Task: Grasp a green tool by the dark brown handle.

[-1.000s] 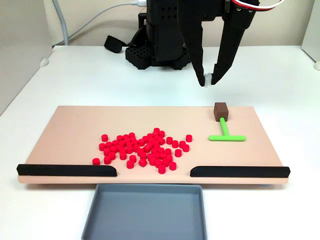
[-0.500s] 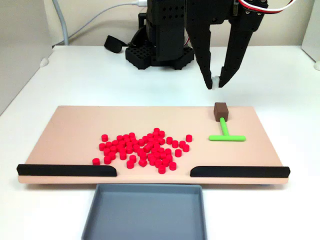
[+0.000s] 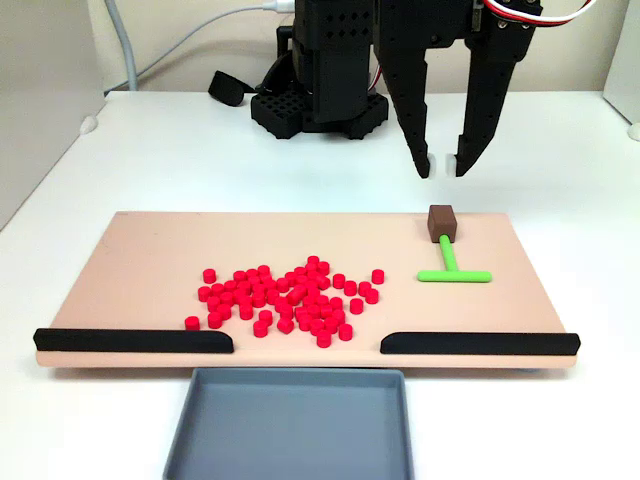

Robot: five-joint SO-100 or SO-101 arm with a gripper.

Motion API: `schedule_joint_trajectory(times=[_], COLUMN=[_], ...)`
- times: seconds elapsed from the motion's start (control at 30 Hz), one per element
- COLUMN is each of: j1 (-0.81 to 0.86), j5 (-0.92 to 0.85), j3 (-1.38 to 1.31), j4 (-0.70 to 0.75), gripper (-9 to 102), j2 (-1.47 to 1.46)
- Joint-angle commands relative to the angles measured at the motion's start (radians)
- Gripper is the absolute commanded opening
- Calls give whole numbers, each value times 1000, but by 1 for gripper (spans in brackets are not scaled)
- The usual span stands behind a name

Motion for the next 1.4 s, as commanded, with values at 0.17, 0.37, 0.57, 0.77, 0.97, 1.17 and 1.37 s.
schedule_joint_trajectory(times=[0.17,0.37,0.57,0.77,0.97,1.17,1.37], j1=[17,34,41,43,41,37,31], j5=[-15,-55,-54,-51,-48,-48,-54], j3=[-37,-37,-37,-37,-49,-60,-69], j4=[-3,-18,-44,-44,-49,-49,-49], gripper=[12,13,13,13,13,14,14], j2=[-9,-25,-43,-55,-72,-83,-104])
